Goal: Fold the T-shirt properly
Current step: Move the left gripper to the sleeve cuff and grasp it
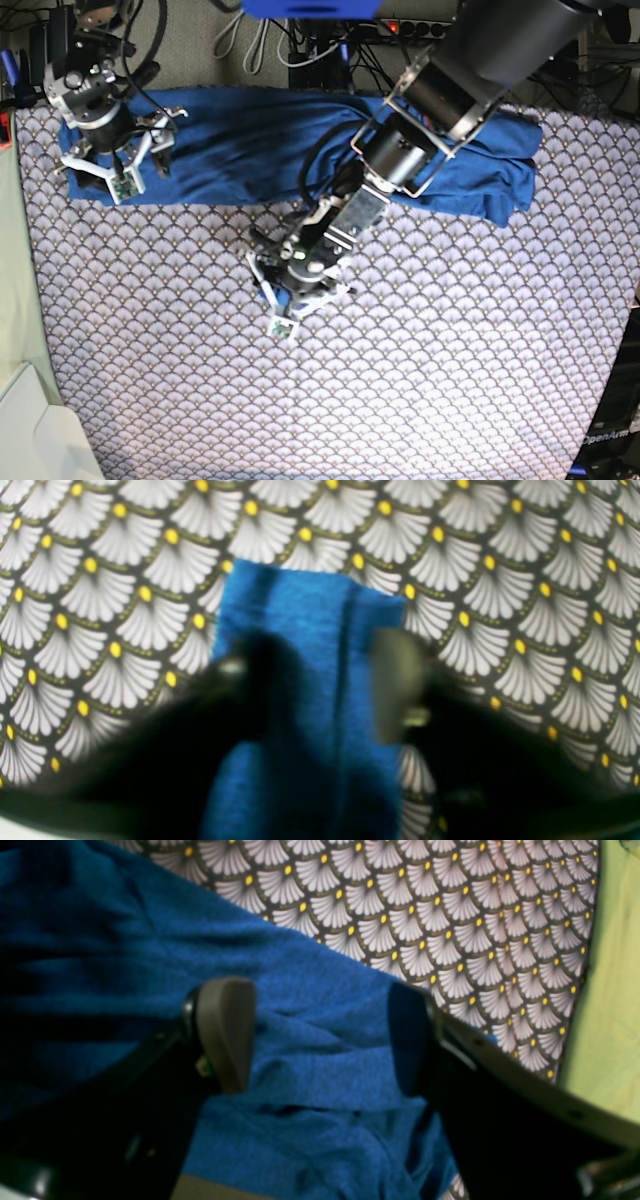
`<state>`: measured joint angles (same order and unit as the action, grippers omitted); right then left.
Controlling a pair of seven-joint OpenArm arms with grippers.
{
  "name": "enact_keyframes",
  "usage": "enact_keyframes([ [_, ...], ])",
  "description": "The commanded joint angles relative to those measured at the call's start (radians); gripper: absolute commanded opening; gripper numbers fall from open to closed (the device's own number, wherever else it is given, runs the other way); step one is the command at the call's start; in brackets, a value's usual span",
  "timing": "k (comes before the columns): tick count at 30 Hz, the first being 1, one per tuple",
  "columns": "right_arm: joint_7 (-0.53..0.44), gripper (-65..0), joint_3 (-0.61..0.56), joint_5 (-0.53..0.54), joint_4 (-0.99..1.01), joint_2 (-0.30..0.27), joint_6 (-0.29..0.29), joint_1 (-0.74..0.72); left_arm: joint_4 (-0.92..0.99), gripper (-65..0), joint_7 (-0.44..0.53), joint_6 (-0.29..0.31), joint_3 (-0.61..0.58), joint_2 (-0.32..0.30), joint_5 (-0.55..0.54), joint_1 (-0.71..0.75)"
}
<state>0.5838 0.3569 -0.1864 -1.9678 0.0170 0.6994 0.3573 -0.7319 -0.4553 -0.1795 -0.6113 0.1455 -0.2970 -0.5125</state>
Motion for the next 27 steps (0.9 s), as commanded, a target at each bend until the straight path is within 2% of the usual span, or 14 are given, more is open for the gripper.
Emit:
enact_keyframes([
  [1,-0.018,-23.5,0.0,0.011,-0.015,-0.004,-0.001,-0.007,-0.005,-51.6,-0.017,0.005,0.0,0.012,-0.009,-0.018],
  [10,-0.018,-23.5,-0.002,0.011,-0.015,-0.004,-0.001,-0.008,-0.018,-52.1,-0.017,-0.001,0.004,0.012,-0.009,-0.021],
  [12,-0.018,-23.5,0.0,0.011,-0.015,-0.004,-0.001,-0.008,-0.022,-54.9,-0.017,-0.001,0.004,0.012,-0.009,-0.022],
  [16,-0.018,-23.5,0.0,0.011,-0.015,-0.004,-0.001,-0.008,-0.11,-64.6,-0.032,-0.002,0.006,0.012,-0.009,-0.018],
  [19,-0.018,-23.5,0.0,0.011,-0.015,-0.004,-0.001,-0.008,-0.185,-64.5,-0.09,-0.002,0.009,0.012,-0.009,-0.015],
  [22,-0.018,-23.5,0.0,0.011,-0.015,-0.004,-0.001,-0.008,-0.275,-64.7,-0.153,-0.002,0.084,0.009,-0.005,0.027],
  [27,-0.018,-23.5,0.0,0.011,-0.015,-0.004,-0.001,-0.008,-0.463,-64.7,-0.253,-0.002,0.192,-0.05,-0.008,0.091],
])
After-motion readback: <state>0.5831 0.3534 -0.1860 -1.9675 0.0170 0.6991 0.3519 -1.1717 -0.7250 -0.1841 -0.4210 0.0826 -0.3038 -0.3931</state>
